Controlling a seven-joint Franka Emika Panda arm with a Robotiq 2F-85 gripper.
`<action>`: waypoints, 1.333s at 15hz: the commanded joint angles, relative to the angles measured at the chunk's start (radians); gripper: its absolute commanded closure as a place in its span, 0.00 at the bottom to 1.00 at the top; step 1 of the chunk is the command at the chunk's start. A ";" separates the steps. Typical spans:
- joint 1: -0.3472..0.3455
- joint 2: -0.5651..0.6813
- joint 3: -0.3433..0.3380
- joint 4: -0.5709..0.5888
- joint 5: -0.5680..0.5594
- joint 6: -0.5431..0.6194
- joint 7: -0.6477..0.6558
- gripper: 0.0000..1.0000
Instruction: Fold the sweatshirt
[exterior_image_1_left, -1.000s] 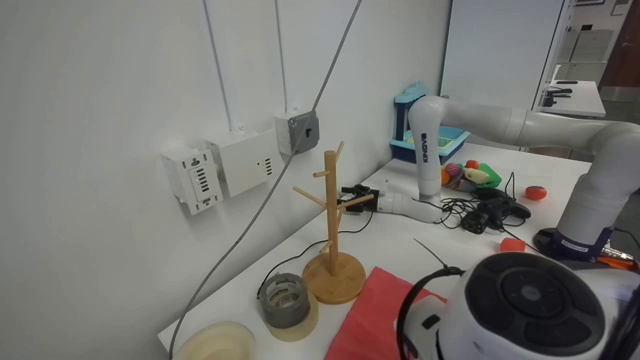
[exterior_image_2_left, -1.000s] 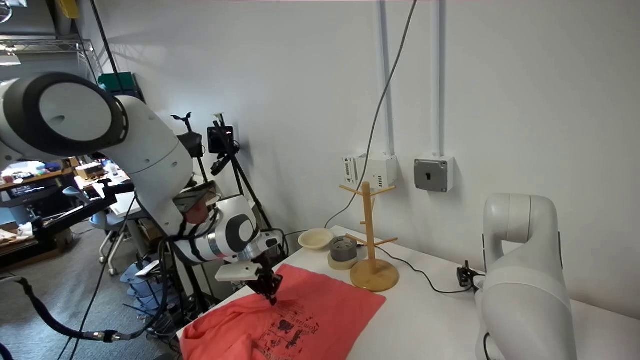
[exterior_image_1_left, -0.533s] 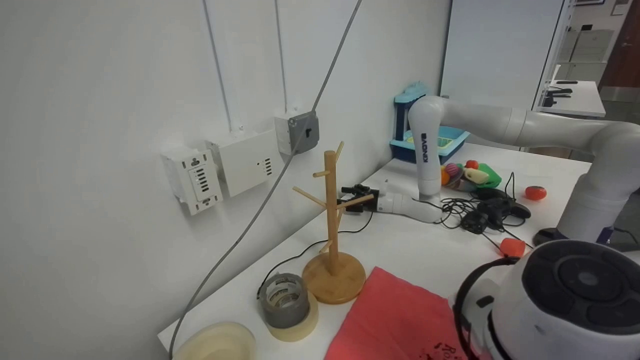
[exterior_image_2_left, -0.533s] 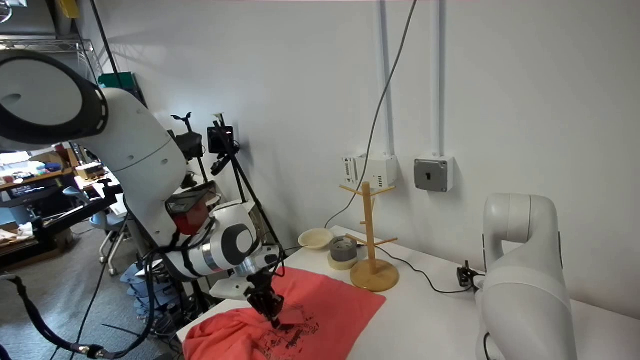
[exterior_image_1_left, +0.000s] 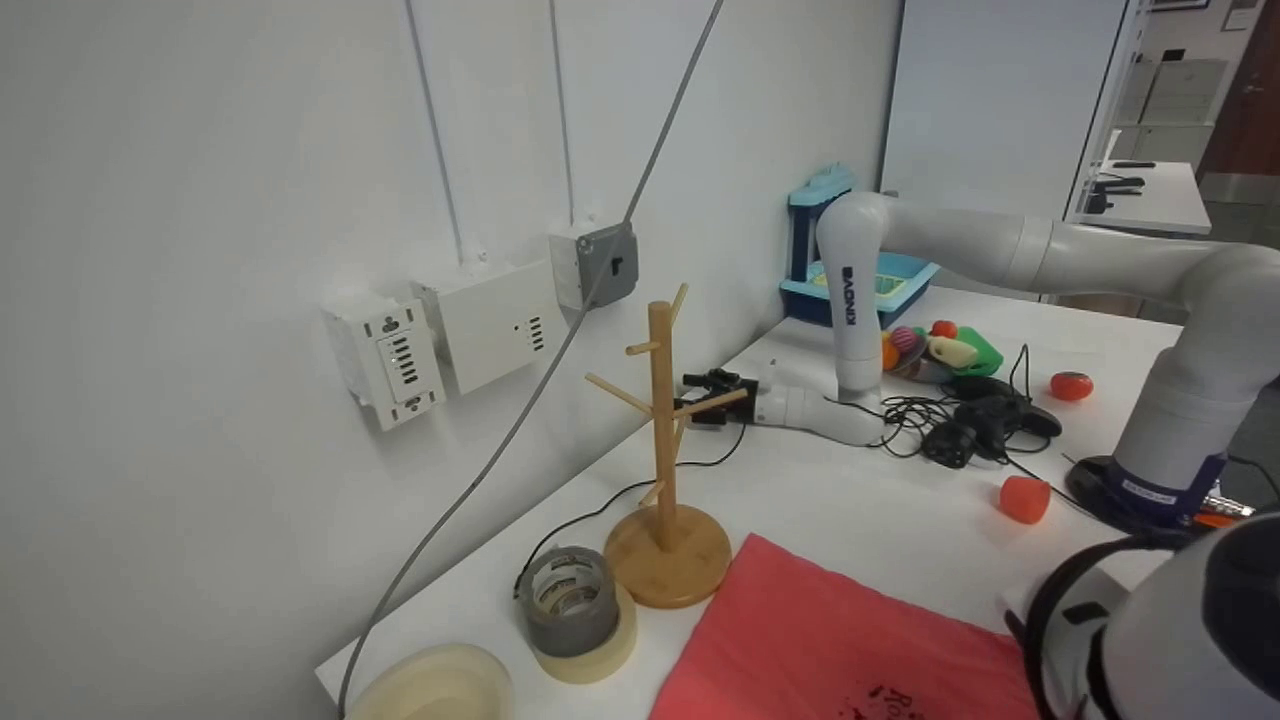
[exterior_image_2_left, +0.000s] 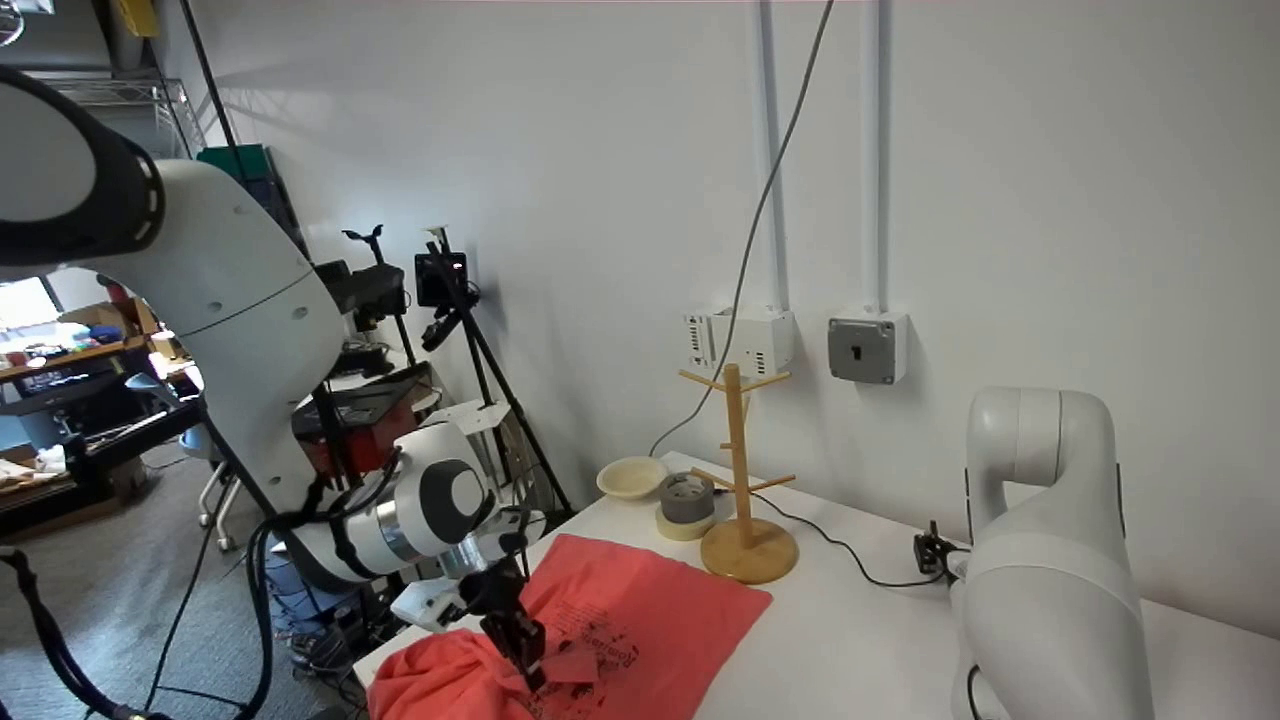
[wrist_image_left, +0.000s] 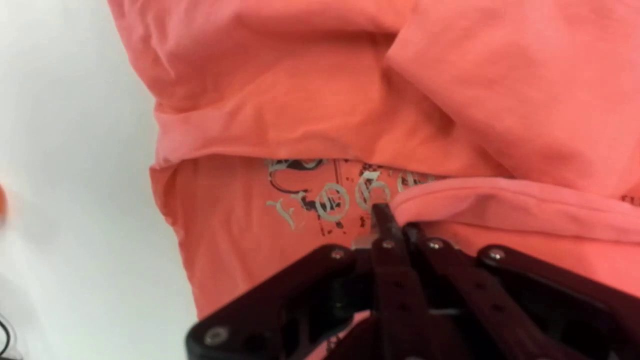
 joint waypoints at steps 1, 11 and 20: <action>0.051 -0.113 -0.058 -0.109 -0.096 -0.012 0.150 0.99; -0.057 -0.352 0.026 -0.282 -0.381 -0.162 0.511 0.99; -0.312 -0.297 0.243 -0.246 -0.357 -0.169 0.487 0.99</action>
